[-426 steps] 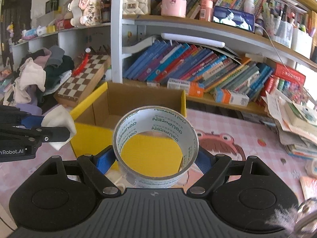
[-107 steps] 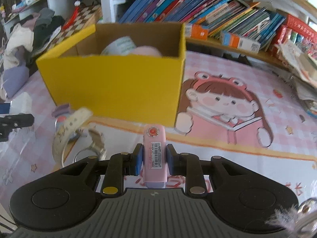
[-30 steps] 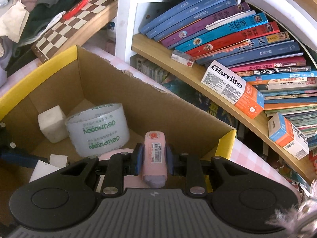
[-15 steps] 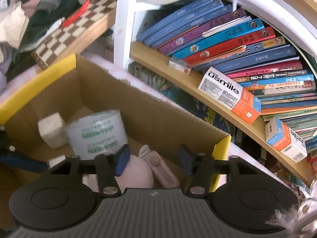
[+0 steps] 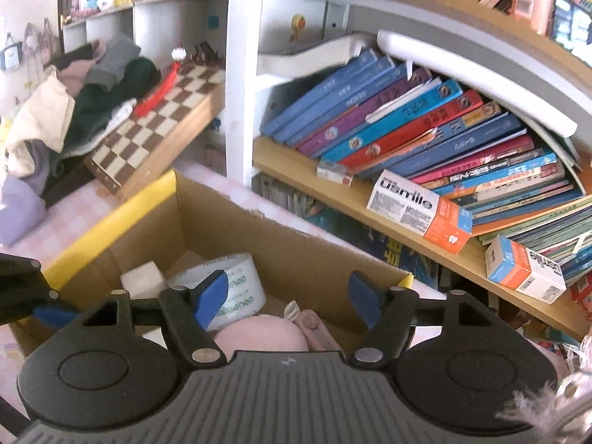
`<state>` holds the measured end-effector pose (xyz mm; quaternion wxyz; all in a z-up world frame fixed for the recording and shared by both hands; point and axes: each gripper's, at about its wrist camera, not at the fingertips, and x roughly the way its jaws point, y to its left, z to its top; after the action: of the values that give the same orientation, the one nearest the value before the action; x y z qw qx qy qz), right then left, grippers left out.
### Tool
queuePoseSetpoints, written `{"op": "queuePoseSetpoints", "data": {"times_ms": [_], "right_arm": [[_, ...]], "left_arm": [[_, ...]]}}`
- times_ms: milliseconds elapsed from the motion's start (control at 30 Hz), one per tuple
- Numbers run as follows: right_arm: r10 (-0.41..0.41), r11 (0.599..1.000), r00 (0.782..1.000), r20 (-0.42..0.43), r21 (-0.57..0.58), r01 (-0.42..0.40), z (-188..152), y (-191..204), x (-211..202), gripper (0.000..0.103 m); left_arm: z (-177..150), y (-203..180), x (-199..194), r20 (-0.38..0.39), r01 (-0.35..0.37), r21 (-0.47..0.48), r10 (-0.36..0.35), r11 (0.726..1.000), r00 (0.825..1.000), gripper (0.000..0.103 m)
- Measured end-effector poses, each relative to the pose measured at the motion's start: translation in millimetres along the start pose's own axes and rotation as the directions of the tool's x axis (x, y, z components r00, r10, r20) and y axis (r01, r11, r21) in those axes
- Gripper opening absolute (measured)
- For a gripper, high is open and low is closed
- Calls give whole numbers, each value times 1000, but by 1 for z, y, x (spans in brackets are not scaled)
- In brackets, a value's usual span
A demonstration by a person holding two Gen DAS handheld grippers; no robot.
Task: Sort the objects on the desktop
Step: 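Withdraw both tools from the box back over the table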
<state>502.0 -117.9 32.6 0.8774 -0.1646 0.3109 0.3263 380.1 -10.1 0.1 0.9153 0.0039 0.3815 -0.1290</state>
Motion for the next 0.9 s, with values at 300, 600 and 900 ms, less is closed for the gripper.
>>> {"op": "queuePoseSetpoints", "data": {"times_ms": [300,600,900], "right_arm": [[-58,996,993,105,68,51,-13,9,-57,82],[-161,980,969,186,144,135,-39,22,-122,85],[-281,947,937,207,220,236,-81,43,-170,92]], "left_arm": [[-18,0,-52,141,-83,-12,84,996,986,83],[-44,15,-106,232,-114,-95,133,989,964,83],[-79,22,-139,255,-183,-116,208,976,944,89]]}}
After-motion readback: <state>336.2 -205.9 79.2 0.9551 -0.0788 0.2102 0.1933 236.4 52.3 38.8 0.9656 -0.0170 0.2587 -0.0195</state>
